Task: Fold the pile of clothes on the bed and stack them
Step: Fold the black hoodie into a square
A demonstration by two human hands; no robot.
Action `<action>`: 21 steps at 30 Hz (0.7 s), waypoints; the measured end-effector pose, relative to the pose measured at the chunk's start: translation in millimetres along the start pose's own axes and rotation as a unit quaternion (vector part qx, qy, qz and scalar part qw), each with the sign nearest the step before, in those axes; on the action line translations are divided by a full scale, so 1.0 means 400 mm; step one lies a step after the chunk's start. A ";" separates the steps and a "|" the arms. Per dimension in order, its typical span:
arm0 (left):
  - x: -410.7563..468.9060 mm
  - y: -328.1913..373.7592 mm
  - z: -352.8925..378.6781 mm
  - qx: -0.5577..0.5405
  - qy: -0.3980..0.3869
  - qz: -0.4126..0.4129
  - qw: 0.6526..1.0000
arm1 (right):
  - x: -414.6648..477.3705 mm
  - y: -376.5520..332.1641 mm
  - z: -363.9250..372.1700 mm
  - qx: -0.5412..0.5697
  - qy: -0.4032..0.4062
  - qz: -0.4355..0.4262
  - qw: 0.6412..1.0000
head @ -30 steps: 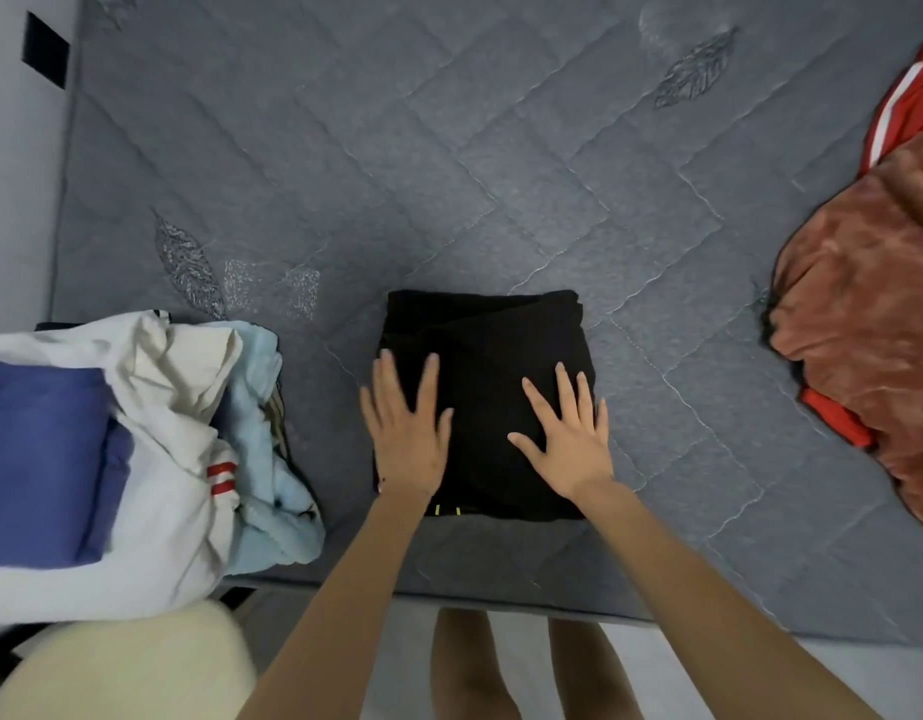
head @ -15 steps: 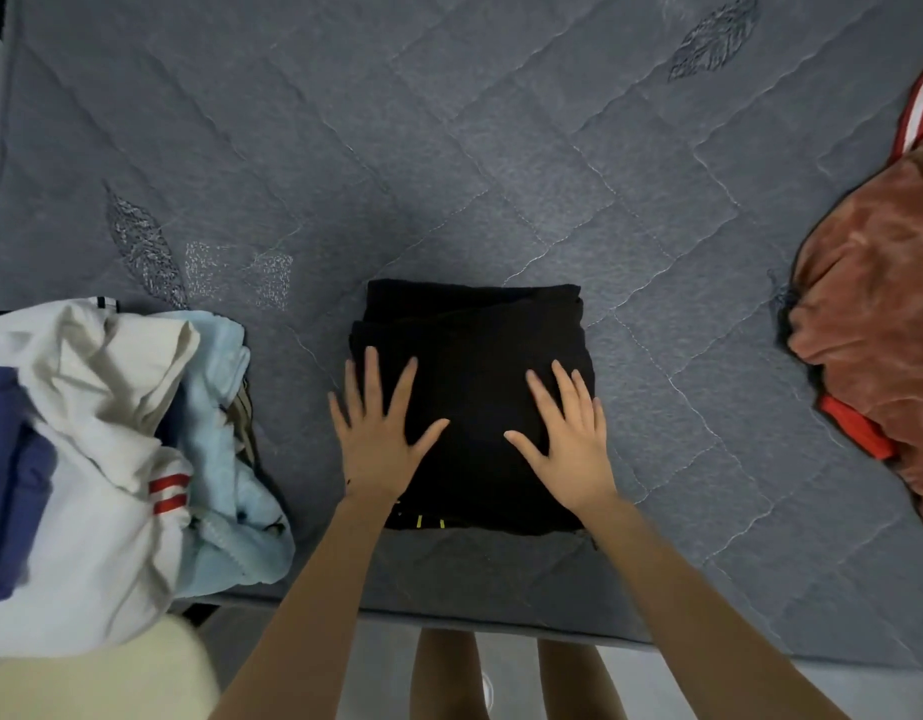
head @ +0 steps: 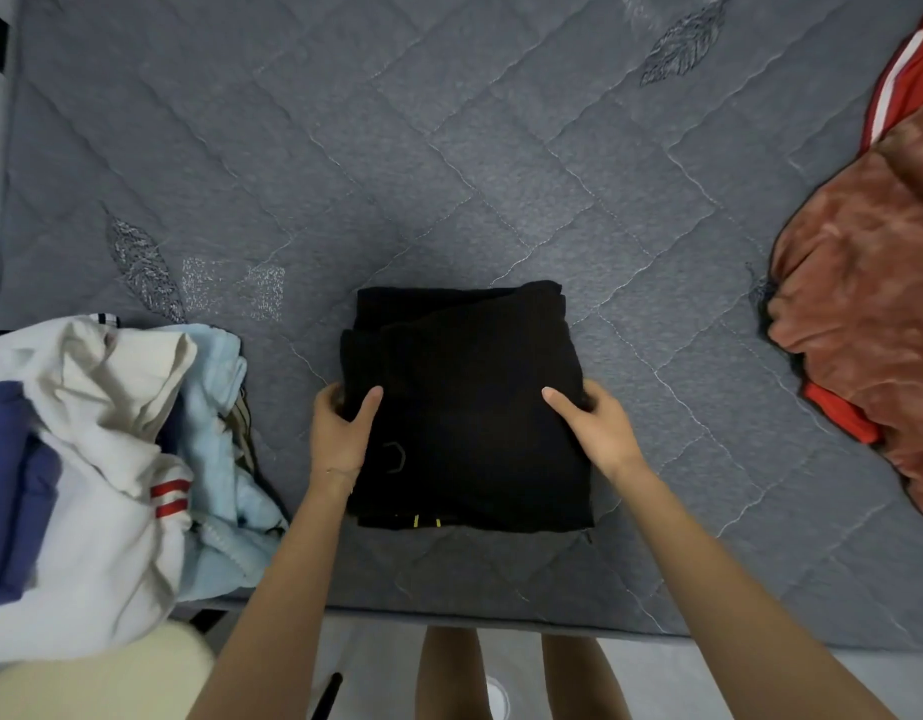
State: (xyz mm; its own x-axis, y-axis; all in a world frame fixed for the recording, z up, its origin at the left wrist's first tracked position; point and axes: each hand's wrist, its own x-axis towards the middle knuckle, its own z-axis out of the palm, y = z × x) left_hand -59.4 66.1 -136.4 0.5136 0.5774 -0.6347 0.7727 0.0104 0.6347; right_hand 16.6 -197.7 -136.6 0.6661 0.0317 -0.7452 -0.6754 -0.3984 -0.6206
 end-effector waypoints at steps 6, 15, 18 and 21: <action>0.023 0.039 -0.015 -0.053 -0.105 -0.038 0.992 | 0.022 -0.084 0.015 0.102 -0.010 -0.001 0.995; 0.025 0.086 -0.021 -0.126 -0.077 0.074 0.986 | 0.042 -0.152 -0.003 0.271 -0.032 -0.013 0.962; 0.029 0.104 0.007 -0.102 -0.056 0.114 0.987 | 0.044 -0.154 -0.012 0.266 0.004 -0.044 0.963; 0.029 0.125 0.029 -0.101 -0.054 0.132 0.985 | 0.047 -0.156 -0.028 0.270 0.020 -0.065 0.961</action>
State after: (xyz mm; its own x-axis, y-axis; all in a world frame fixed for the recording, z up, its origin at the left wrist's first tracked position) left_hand -10.4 63.6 -117.0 0.7320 0.4919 -0.4713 0.5221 0.0394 0.8520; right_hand 74.9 -182.6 -109.0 0.7605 0.0087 -0.6493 -0.6439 0.1396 -0.7523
